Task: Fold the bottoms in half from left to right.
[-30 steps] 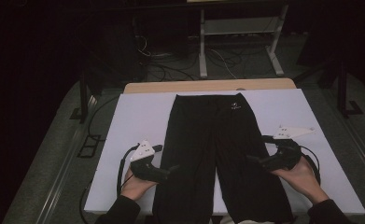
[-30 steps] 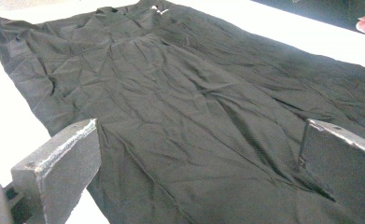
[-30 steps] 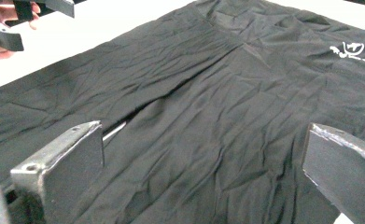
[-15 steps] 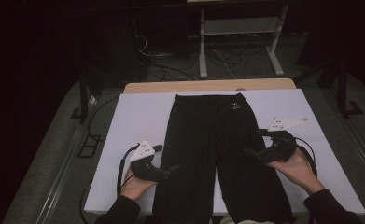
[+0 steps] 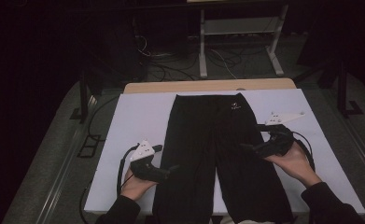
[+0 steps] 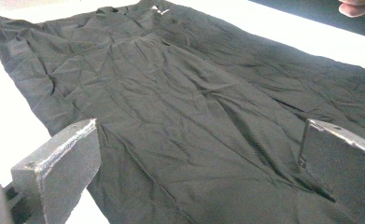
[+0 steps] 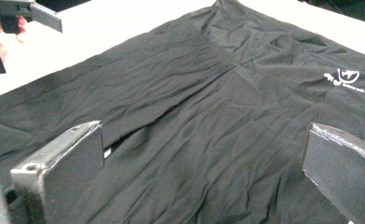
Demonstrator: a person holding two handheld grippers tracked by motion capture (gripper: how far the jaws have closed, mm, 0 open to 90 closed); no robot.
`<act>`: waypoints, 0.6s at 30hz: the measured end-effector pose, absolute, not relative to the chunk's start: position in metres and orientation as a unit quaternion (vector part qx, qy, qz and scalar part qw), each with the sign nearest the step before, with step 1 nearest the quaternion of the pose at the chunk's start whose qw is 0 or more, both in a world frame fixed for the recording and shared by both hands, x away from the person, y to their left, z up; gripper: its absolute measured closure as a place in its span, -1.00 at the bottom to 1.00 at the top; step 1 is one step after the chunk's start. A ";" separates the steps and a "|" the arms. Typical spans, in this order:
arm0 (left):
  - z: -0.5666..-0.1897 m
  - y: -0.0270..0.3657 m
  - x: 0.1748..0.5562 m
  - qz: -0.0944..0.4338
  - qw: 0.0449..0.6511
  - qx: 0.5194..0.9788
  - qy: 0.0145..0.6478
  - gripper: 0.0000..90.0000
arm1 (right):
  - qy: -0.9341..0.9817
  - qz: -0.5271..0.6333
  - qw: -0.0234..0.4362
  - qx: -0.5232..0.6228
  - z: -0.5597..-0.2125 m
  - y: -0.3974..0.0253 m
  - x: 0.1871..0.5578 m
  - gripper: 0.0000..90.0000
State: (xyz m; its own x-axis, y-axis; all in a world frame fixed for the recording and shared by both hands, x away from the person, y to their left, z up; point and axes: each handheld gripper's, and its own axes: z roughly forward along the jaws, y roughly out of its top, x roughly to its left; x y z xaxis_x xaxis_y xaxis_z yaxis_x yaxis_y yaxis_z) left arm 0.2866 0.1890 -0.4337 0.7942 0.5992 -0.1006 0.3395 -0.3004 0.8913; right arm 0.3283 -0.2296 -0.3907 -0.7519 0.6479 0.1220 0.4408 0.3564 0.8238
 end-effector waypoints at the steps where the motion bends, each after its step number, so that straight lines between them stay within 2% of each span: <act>1: -0.434 0.189 0.287 0.127 0.513 0.796 0.295 -1.00 | 0.816 0.459 0.113 0.334 -0.391 -0.230 0.328 -1.00; 18: -0.434 0.189 0.287 0.125 0.513 0.797 0.295 -1.00 | 0.822 0.455 0.110 0.326 -0.380 -0.217 0.350 -1.00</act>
